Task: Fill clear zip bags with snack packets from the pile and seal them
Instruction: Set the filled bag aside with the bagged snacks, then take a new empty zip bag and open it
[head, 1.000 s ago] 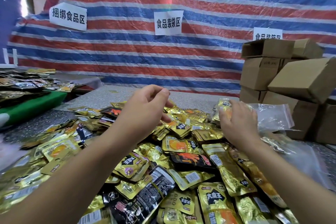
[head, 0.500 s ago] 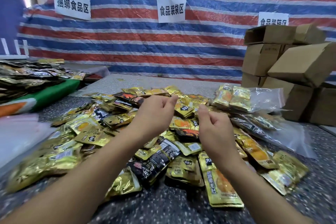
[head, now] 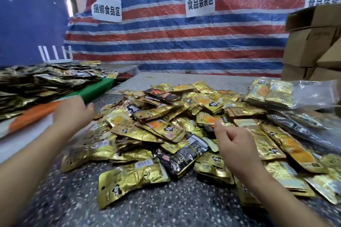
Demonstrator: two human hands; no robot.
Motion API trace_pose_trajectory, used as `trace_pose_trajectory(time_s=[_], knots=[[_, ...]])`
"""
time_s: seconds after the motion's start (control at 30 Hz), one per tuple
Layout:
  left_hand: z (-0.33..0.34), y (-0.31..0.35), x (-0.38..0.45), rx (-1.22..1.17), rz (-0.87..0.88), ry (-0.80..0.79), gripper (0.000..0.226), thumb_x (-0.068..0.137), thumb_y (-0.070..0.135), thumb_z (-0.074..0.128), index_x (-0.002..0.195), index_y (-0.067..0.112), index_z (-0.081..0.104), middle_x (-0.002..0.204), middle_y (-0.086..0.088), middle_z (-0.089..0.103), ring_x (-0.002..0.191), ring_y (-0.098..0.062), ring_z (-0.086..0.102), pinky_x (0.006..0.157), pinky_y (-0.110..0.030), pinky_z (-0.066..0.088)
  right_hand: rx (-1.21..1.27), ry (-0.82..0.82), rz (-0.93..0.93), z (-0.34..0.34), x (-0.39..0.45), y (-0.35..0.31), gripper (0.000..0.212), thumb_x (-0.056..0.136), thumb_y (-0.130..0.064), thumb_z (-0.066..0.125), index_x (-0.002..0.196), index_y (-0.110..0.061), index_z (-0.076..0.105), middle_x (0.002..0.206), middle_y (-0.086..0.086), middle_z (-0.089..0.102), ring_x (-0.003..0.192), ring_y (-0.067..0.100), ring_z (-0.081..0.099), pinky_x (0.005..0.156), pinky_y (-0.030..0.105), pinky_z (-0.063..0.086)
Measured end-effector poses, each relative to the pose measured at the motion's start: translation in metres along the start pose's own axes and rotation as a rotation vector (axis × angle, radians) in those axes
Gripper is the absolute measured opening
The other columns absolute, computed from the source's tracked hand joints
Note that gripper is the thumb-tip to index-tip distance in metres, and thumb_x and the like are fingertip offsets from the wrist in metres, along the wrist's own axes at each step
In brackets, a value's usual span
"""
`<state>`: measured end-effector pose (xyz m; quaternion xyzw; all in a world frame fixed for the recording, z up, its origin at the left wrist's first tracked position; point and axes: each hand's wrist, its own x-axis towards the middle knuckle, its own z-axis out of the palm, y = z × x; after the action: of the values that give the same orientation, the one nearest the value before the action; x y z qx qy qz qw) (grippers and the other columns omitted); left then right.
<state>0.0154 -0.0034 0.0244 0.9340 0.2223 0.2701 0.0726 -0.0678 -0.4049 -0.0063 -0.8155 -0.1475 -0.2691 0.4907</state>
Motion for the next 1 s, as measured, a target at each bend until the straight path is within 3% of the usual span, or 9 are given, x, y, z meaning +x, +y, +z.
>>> trace_pose_trajectory(time_s=[0.07,0.13,0.23,0.33,0.53,0.6,0.67,0.77,1.0], knots=[[0.003,-0.016,0.003,0.082,-0.059,-0.059,0.040,0.096,0.037,0.049,0.122,0.009,0.061,0.115,-0.021,0.065,0.102,-0.039,0.061,0.084,-0.042,0.054,-0.016,-0.030,-0.034,0.002,-0.001,0.003,0.060,0.103,-0.038,0.046,0.046,-0.022,0.035,0.038,-0.010,0.027,0.039,0.009,0.022,0.046,0.032,0.025],[0.009,-0.026,0.003,0.153,-0.114,-0.159,0.044,0.099,0.038,0.042,0.125,0.008,0.061,0.122,-0.018,0.063,0.109,-0.036,0.059,0.091,-0.041,0.052,-0.021,-0.050,-0.045,0.003,-0.002,0.006,0.060,0.103,-0.035,0.047,0.046,-0.023,0.035,0.039,-0.010,0.027,0.039,0.009,0.022,0.046,0.019,0.019],[0.018,-0.031,-0.003,0.266,-0.140,-0.307,0.042,0.101,0.036,0.037,0.127,0.013,0.061,0.133,-0.011,0.058,0.123,-0.031,0.052,0.103,-0.042,0.045,-0.061,-0.071,-0.034,0.003,-0.002,0.009,0.058,0.102,-0.034,0.047,0.046,-0.023,0.037,0.039,-0.009,0.028,0.039,0.010,0.023,0.042,0.024,0.021],[0.022,-0.028,-0.010,0.313,-0.145,-0.383,0.037,0.101,0.031,0.038,0.127,0.017,0.060,0.128,-0.007,0.059,0.118,-0.028,0.054,0.098,-0.043,0.048,-0.100,-0.077,-0.021,0.003,-0.003,0.011,0.056,0.101,-0.036,0.047,0.048,-0.022,0.038,0.039,-0.008,0.029,0.039,0.012,0.024,0.042,0.026,0.024],[0.025,-0.028,-0.005,0.323,-0.105,-0.386,0.032,0.098,0.027,0.043,0.123,0.020,0.062,0.117,-0.002,0.063,0.108,-0.026,0.058,0.082,-0.039,0.050,-0.118,-0.078,-0.008,0.002,-0.003,0.012,0.056,0.100,-0.038,0.047,0.048,-0.021,0.038,0.039,-0.008,0.029,0.039,0.011,0.024,0.042,0.025,0.026],[0.024,-0.028,-0.007,0.298,-0.145,-0.367,0.024,0.095,0.029,0.048,0.106,0.018,0.066,0.096,-0.002,0.062,0.094,-0.026,0.057,0.081,-0.036,0.051,-0.117,-0.083,-0.007,0.002,-0.003,0.012,0.054,0.099,-0.039,0.047,0.049,-0.021,0.037,0.039,-0.008,0.029,0.039,0.011,0.024,0.042,0.025,0.024],[0.023,-0.030,-0.010,0.290,-0.177,-0.295,0.015,0.092,0.022,0.054,0.091,0.014,0.066,0.078,-0.001,0.054,0.080,-0.024,0.053,0.069,-0.030,0.048,-0.116,-0.091,-0.002,0.003,-0.003,0.012,0.054,0.100,-0.038,0.048,0.050,-0.019,0.038,0.039,-0.008,0.029,0.040,0.011,0.024,0.044,0.027,0.022],[0.022,-0.035,-0.014,0.262,-0.163,-0.172,0.011,0.089,0.011,0.057,0.084,0.008,0.067,0.067,-0.002,0.047,0.069,-0.023,0.049,0.056,-0.025,0.038,-0.120,-0.097,-0.001,0.003,-0.004,0.012,0.053,0.100,-0.036,0.048,0.050,-0.019,0.038,0.039,-0.007,0.029,0.040,0.011,0.024,0.047,0.032,0.025],[0.018,-0.036,-0.018,0.184,-0.143,-0.110,0.047,0.101,0.041,0.047,0.086,0.003,0.069,0.078,-0.012,0.057,0.074,-0.028,0.054,0.058,-0.029,0.040,-0.132,-0.096,-0.007,0.003,-0.003,0.010,0.053,0.097,-0.041,0.046,0.049,-0.020,0.038,0.039,-0.008,0.030,0.039,0.011,0.025,0.042,0.024,0.022]])
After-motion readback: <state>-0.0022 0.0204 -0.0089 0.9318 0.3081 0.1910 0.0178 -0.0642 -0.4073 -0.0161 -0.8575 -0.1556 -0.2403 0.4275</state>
